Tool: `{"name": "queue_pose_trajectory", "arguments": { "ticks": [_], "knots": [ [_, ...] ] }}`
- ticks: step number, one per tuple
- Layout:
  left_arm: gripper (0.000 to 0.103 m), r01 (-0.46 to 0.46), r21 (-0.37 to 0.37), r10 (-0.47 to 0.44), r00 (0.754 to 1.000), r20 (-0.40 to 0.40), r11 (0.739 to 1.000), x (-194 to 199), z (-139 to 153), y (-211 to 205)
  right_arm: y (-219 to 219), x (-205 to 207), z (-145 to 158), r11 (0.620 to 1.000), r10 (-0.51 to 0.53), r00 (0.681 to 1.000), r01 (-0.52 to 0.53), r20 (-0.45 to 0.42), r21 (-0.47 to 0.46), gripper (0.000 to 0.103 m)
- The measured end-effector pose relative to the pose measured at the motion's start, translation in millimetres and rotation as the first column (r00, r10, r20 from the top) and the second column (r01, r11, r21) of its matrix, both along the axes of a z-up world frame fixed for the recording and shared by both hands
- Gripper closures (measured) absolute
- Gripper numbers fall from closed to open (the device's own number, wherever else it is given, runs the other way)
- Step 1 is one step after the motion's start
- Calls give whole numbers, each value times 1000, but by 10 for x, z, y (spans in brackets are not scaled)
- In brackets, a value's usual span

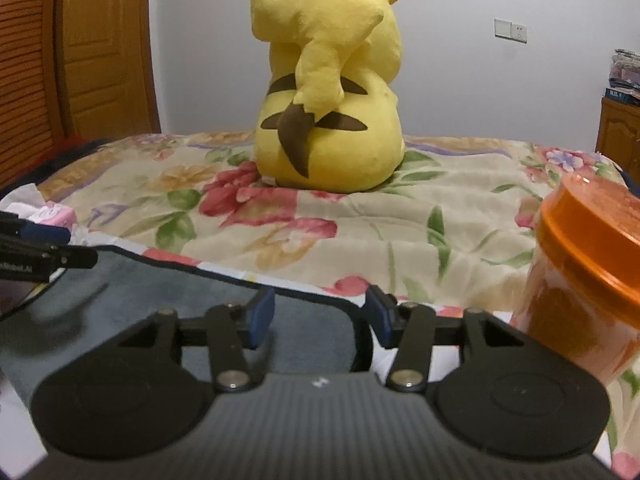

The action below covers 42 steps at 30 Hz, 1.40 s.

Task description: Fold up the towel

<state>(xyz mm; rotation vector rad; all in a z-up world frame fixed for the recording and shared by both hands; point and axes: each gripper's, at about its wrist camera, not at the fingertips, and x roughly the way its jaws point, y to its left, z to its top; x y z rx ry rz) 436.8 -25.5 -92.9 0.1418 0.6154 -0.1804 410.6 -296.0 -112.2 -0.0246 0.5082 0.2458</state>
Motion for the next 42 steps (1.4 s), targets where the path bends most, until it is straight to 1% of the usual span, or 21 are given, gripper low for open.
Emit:
{"name": "queue_pose_trajectory", "arguments": {
  "ticks": [2,3,6,8,10,13,17,20,22,24,26,28,35,42],
  "knots": [
    [33,6,1,-6,1000,6,1000,-51,52,-23,7,-42,9,1000,6,1000,-6,-2,0,48],
    [32,7,5,-7,1000,7,1000,-73,84,-36,16,-54,18,1000,6,1000,-6,-3,-2,45],
    [29,9,9,-9,1000,13,1000,-165,198,-63,12,-132,68,1000,8,1000,-8,-5,7,42],
    [24,9,6,-9,1000,24,1000,-247,292,-73,6,-195,113,1000,2,1000,-2,-10,17,40],
    [21,10,5,-10,999,31,1000,-333,373,-83,1,-263,150,1000,-3,1000,4,-16,20,36],
    [19,16,18,-17,999,32,1000,-445,469,-108,-9,-397,224,999,-3,1000,4,-20,32,29],
    [13,19,18,-19,999,28,1000,-605,597,-107,16,-555,316,1000,-6,1000,6,-23,21,28],
    [8,15,11,-15,1000,25,1000,-728,669,-84,36,-664,384,1000,0,1000,1,-25,17,23],
    [6,13,9,-13,1000,22,1000,-799,710,-68,44,-731,425,1000,3,1000,-2,-23,16,14],
    [4,12,7,-12,1000,20,1000,-864,763,-58,48,-797,470,1000,5,1000,-4,-20,18,11],
    [0,12,5,-12,1000,23,1000,-929,821,-50,49,-853,514,1000,4,1000,-4,-20,15,4],
    [0,7,6,-7,1000,30,1000,-1001,881,-49,42,-907,566,1000,-5,1000,5,-18,16,0],
    [0,1,10,-2,999,42,1000,-1255,1053,-69,31,-1084,722,1000,-18,1000,18,-11,11,0],
    [0,6,5,-6,999,35,1000,-1528,1105,-98,35,-1285,818,999,-31,999,32,-32,14,0]
  ]
}}
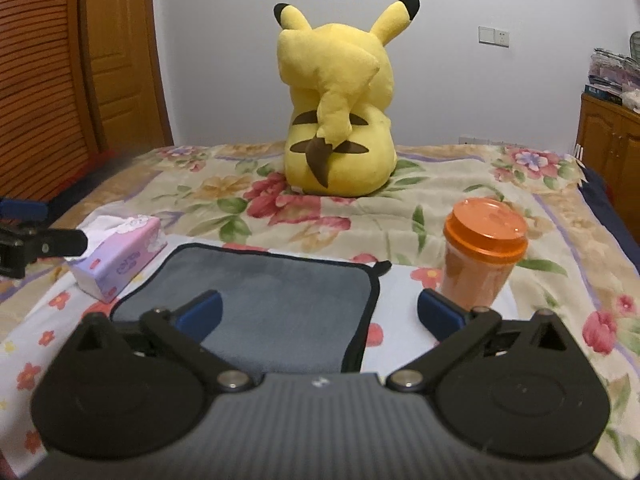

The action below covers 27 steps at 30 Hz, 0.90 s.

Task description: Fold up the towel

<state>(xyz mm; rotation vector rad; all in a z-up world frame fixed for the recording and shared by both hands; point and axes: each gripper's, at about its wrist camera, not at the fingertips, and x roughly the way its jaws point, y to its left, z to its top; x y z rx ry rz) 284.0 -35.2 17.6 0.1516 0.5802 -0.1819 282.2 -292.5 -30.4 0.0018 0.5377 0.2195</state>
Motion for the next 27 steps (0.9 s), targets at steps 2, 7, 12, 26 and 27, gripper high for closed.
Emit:
{"name": "queue_pose_trajectory", "arguments": {
  "ticks": [2,7,12,26,27],
  "knots": [
    [0,4,-6,-4,1000,-11,1000,-83,14,3,15,-66,30,1000,1,1000,0,4,-5,0],
    [0,10,15,-10,1000,-18,1000,-330,65,7,45,-259,104,1000,5,1000,-5,14,-2,0],
    [0,11,24,-10,1000,-21,1000,-587,126,30,97,-462,187,1000,12,1000,-12,29,2,0],
    [0,2,26,-2,1000,-9,1000,-1278,358,116,90,-1131,363,1000,-9,1000,9,25,-6,0],
    [0,-4,34,4,1000,-7,999,-1345,366,117,81,-1172,365,1000,-13,1000,14,26,-6,0]
  ]
}}
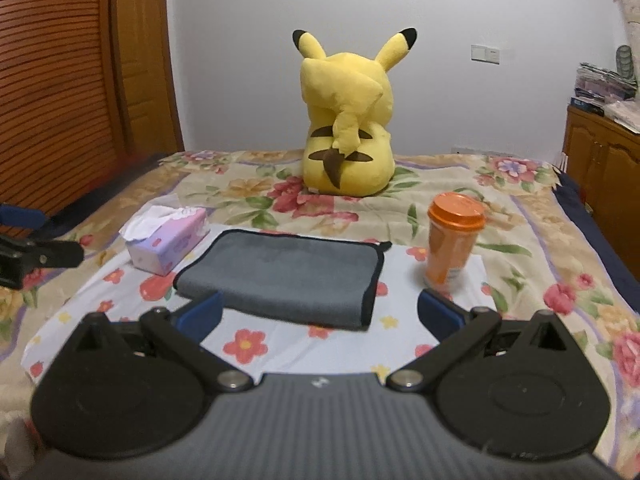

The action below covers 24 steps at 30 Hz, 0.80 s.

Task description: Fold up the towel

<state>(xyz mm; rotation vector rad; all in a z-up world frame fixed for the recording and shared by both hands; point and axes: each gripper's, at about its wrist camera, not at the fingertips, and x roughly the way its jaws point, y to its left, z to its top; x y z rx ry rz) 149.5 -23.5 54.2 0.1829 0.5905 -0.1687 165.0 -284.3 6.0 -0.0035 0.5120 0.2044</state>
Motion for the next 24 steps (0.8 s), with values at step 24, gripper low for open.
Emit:
{"name": "queue_pose_trajectory", "arguments": {
  "ticks": [24],
  "knots": [
    [0,16,-25,-18,998,-57,1000,-1098,-312,26,44,-872,39,999,-15,1000,14,6,44,0]
  ]
}}
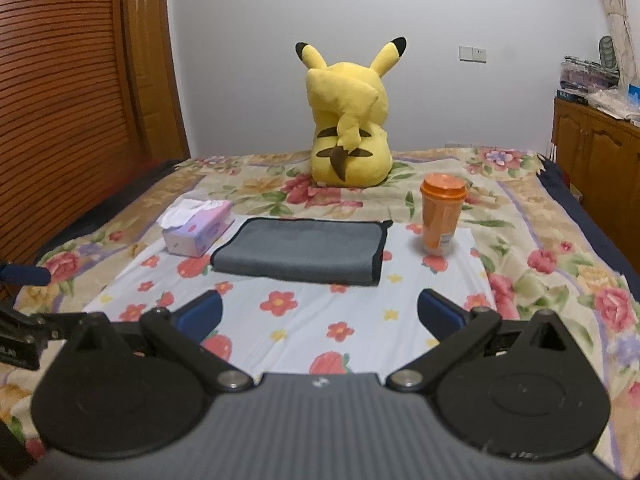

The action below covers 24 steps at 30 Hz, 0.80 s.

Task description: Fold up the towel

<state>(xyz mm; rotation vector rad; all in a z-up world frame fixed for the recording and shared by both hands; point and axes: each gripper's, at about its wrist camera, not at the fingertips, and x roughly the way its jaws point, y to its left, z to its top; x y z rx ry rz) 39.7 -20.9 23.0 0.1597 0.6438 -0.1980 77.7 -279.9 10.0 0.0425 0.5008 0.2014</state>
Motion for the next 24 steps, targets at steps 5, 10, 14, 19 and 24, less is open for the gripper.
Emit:
{"name": "queue_pose_trajectory", "arguments": {
  "ticks": [5,10,14,19,24],
  "knots": [
    [0,-16,-3,16,1000,-21,1000,-66,-179,14,58,-74,-78,1000,7,1000,-7,-14,5,0],
    [0,-47,-14,46,999,-16,999,-103,-318,57,107,-132,-170,1000,9,1000,-10,-14,-11,0],
    [0,-81,-21,81,997,-4,996,-99,-401,121,132,-154,-299,999,9,1000,-10,-26,-33,0],
    [0,-119,-44,119,993,-5,992,-60,-481,210,124,-157,-429,1000,-1,999,0,-42,-28,0],
    [0,-139,-45,139,990,3,989,-53,-512,237,135,-164,-499,999,-3,999,1,-43,-34,0]
  ]
}}
